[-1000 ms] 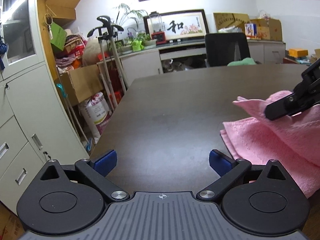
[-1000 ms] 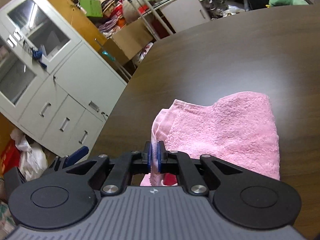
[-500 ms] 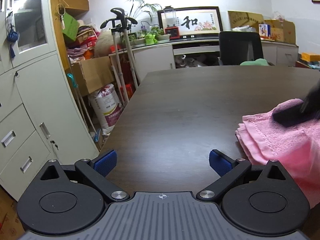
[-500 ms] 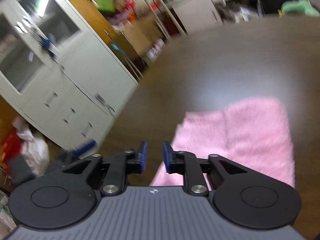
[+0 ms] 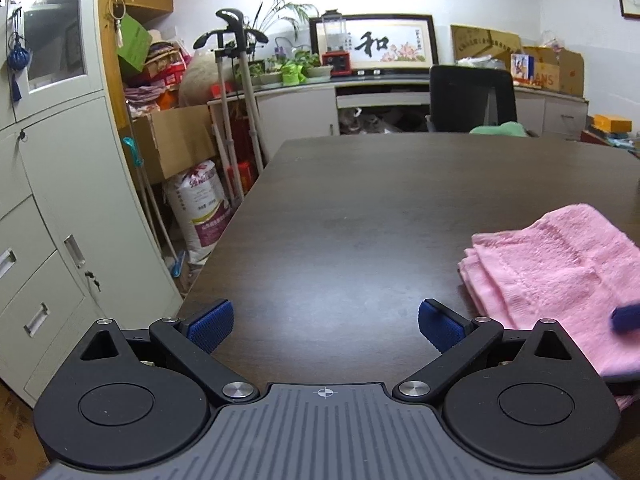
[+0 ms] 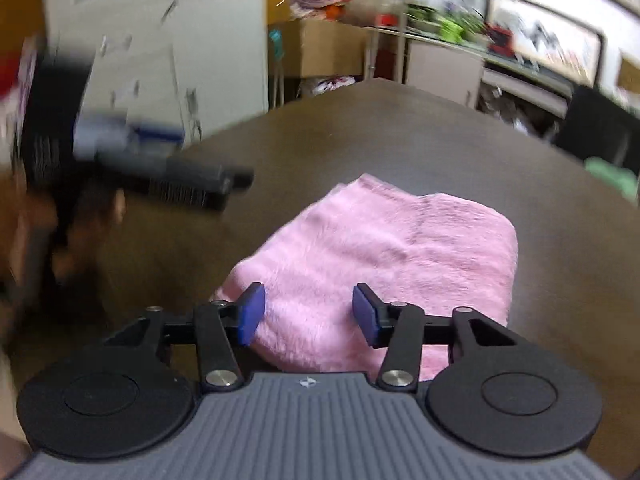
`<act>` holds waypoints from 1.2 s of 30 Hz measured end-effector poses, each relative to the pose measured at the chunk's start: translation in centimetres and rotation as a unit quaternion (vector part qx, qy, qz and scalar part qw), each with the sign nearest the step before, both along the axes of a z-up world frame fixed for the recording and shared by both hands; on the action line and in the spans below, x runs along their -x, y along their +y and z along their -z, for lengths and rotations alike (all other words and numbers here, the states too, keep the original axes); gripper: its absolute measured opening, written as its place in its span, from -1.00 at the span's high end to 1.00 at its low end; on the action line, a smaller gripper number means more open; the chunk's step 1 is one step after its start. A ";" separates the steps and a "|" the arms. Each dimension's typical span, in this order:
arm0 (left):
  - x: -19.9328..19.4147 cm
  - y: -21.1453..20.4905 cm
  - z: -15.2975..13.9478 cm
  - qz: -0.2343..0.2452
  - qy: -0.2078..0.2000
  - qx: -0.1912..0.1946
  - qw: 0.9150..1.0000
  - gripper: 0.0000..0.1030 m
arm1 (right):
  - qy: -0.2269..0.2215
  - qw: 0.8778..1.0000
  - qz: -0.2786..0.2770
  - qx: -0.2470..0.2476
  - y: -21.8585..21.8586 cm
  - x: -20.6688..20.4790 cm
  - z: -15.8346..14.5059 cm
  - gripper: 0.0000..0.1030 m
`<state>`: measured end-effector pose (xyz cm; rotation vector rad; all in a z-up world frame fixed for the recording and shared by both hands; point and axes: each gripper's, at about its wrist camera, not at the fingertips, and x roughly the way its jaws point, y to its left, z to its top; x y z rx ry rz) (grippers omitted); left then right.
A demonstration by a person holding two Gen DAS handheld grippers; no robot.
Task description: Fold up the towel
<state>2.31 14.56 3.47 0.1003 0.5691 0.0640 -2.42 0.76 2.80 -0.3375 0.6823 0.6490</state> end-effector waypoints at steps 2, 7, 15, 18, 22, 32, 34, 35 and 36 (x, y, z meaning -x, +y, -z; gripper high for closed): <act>0.3 -0.1 -0.1 0.005 -0.013 0.000 1.000 -0.97 | 0.000 1.000 -0.009 -0.017 -0.1 0.2 -0.4 0.01; 1.7 -1.8 -0.3 0.035 -0.065 -0.019 0.997 -0.97 | 0.010 0.996 -0.008 -0.089 -2.8 0.4 -2.5 -0.05; 2.3 -7.0 -0.2 0.167 -0.071 -0.007 0.983 -0.95 | 0.007 0.976 0.121 -0.182 -11.2 -3.2 -4.0 -0.20; 1.7 -8.8 1.1 0.167 -0.040 -0.054 0.984 -0.88 | 0.063 0.958 0.114 -0.254 -12.7 -5.5 -3.4 -0.20; 0.6 -8.2 2.1 0.143 -0.004 -0.059 0.988 -0.88 | 0.155 0.933 0.086 -0.313 -12.7 -9.3 -0.6 -0.20; 0.2 -7.5 2.2 0.130 0.005 -0.057 0.990 -0.94 | 0.187 0.914 0.113 -0.341 -15.7 -10.4 1.4 -0.22; 0.3 -7.5 2.1 0.128 0.005 -0.056 0.990 -0.96 | 0.184 0.914 0.094 -0.349 -16.3 -9.2 1.1 -0.22; 0.3 -7.5 2.1 0.127 0.005 -0.057 0.990 -0.96 | 0.191 0.914 0.076 -0.350 -16.4 -8.7 1.2 -0.21; 0.3 -7.6 2.1 0.127 0.004 -0.059 0.990 -0.96 | 0.195 0.920 0.071 -0.333 -16.3 -8.2 1.3 -0.21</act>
